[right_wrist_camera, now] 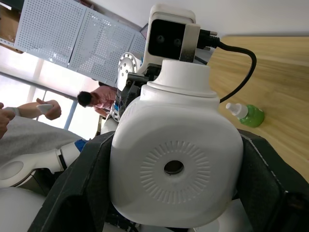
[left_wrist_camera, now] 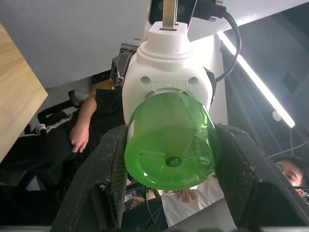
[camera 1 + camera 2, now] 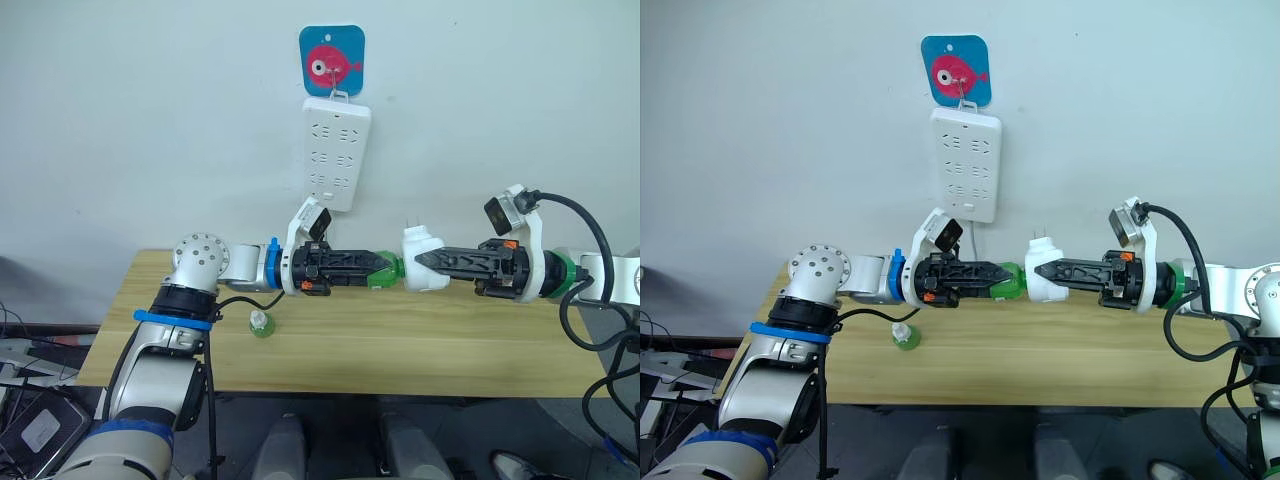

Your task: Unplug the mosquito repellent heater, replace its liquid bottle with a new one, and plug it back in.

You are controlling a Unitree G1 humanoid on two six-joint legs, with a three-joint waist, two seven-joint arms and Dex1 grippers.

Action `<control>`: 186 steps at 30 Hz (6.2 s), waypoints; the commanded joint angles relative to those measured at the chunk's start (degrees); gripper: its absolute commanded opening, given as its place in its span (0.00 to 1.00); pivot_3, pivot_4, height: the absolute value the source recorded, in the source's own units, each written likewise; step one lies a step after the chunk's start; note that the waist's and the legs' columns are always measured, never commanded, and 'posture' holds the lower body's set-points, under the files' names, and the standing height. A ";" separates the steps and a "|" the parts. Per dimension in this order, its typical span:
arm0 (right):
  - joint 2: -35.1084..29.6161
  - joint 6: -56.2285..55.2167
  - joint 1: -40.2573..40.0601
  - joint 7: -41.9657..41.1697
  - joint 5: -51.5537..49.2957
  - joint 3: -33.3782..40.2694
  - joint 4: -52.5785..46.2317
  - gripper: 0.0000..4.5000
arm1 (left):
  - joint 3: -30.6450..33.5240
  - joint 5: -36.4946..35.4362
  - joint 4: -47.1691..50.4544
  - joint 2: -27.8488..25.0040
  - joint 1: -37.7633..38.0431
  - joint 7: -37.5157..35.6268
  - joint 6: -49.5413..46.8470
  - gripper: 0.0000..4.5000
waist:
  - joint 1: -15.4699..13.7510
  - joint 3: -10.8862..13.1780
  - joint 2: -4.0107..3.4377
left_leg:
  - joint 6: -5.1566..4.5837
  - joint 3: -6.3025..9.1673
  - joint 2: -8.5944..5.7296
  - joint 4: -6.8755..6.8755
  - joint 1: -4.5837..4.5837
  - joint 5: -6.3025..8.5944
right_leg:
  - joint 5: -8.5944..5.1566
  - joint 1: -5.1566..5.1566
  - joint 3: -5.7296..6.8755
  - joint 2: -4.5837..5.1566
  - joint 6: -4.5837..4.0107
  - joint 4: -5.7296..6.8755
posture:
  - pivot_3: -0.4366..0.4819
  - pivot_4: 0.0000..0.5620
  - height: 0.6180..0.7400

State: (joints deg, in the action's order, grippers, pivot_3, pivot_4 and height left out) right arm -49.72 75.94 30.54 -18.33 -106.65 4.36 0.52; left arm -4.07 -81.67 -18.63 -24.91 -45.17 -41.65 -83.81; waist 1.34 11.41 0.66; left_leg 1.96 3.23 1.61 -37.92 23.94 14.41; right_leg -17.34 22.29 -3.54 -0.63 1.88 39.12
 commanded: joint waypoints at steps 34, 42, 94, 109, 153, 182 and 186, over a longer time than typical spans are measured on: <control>-1.69 -4.07 -1.16 2.97 -6.35 3.44 0.96 0.69 | 1.22 25.47 16.62 -15.06 6.96 -23.59 18.30 1.00 | 0.34 0.06 0.04 | 0.00 -0.17 0.00 0.11 -0.04 0.00 | 0.00 0.08 -0.12 -0.03 0.00 -0.02 | 0.53 0.33 1.00; -1.27 -4.26 -1.42 3.38 -6.35 3.71 1.43 0.69 | -3.29 69.16 5.91 -7.48 11.47 -27.97 115.62 1.00 | -2.89 0.30 -0.09 | 0.05 -0.39 -0.01 0.01 0.01 -0.01 | 0.06 0.03 -0.27 0.34 0.03 -0.20 | 0.56 0.32 1.00; -0.94 -1.99 0.49 2.69 -6.34 2.79 -0.76 0.69 | -20.59 20.03 18.20 -8.77 3.00 -7.43 62.73 0.50 | -1.49 0.57 0.00 | 0.00 0.41 -0.05 -0.11 0.25 -0.02 | 0.16 0.08 0.00 0.67 0.23 -0.08 | 0.55 0.37 1.00; -2.11 -2.12 -0.10 1.25 -6.35 1.84 -1.13 0.69 | -3.34 -7.46 5.59 -6.74 -0.74 -0.86 10.39 0.50 | -0.32 0.96 0.03 | -0.01 0.22 -0.06 -0.07 0.16 -0.02 | 0.10 0.04 0.17 0.08 0.19 -0.06 | 0.55 0.37 1.00; 0.73 -21.55 -0.91 -14.45 80.98 -14.36 28.31 0.69 | 12.17 1.03 16.94 -5.27 12.31 1.20 -0.08 0.50 | -1.47 1.03 0.08 | 0.03 -0.26 -0.04 0.00 0.06 -0.02 | 0.10 0.10 -0.20 0.29 0.20 -0.08 | 0.63 0.40 1.00; -0.38 3.00 5.34 -19.46 79.70 8.25 5.49 0.99 | 9.64 12.22 21.46 -3.69 14.27 -5.35 9.63 0.50 | -1.13 1.24 0.00 | 0.08 -0.19 -0.05 0.04 -0.02 -0.03 | 0.10 0.05 -0.26 0.35 0.20 -0.09 | 0.58 0.39 1.00; 13.62 15.44 6.20 -16.60 67.57 27.67 -5.34 0.99 | 1.43 32.90 29.72 -1.91 16.37 -9.96 36.76 0.50 | -1.40 1.27 0.06 | 0.37 -0.21 -0.01 0.13 -0.05 -0.16 | 0.11 -0.01 -0.20 0.30 0.19 -0.15 | 0.55 0.39 1.00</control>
State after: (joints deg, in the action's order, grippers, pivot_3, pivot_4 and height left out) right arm -38.78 86.77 37.44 -35.95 -32.49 24.99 -0.50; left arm -0.40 -56.10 7.20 -28.26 -29.05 -49.80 -58.51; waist -0.07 12.68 0.72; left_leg 2.50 3.05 1.60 -37.71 23.90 14.17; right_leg -17.23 22.28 -3.75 -0.32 2.06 38.93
